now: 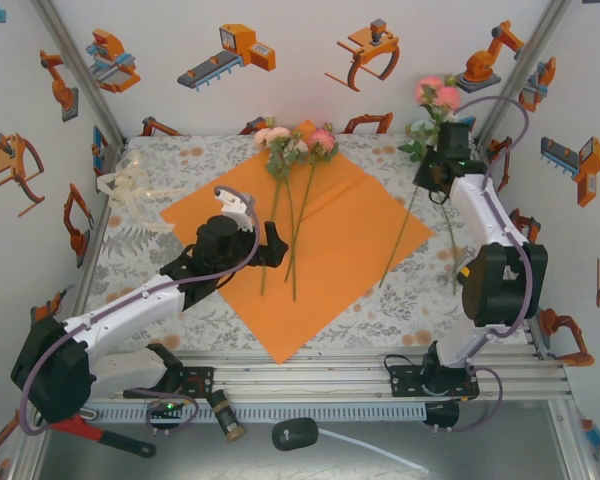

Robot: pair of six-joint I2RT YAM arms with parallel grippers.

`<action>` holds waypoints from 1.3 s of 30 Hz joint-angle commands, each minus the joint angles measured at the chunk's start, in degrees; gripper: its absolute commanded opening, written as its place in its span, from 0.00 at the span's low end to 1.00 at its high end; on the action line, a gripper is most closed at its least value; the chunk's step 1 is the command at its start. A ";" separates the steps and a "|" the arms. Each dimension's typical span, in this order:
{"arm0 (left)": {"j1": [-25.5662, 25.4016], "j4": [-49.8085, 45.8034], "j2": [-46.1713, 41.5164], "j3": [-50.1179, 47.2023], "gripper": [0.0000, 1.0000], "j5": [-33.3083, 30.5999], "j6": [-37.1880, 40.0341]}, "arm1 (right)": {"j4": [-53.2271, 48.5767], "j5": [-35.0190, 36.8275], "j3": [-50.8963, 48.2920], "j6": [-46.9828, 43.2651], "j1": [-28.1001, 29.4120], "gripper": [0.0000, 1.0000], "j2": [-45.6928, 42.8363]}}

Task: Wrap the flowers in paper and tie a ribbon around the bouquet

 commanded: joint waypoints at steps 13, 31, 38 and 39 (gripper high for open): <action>0.86 -1.42 -7.24 -2.83 0.97 -5.32 -2.60 | -10.12 -12.44 41.04 5.68 19.81 0.00 32.60; 1.85 -2.67 -11.68 -4.66 0.97 -6.40 -3.33 | -16.50 -13.72 62.04 7.67 24.34 0.20 53.40; 1.85 -1.96 -10.25 -4.42 0.97 -4.41 -3.99 | -17.27 -8.84 54.48 1.10 23.87 0.33 41.23; 1.87 -1.72 -10.34 -4.49 0.97 -4.25 -4.04 | -17.25 -7.89 53.26 0.38 23.60 0.36 39.40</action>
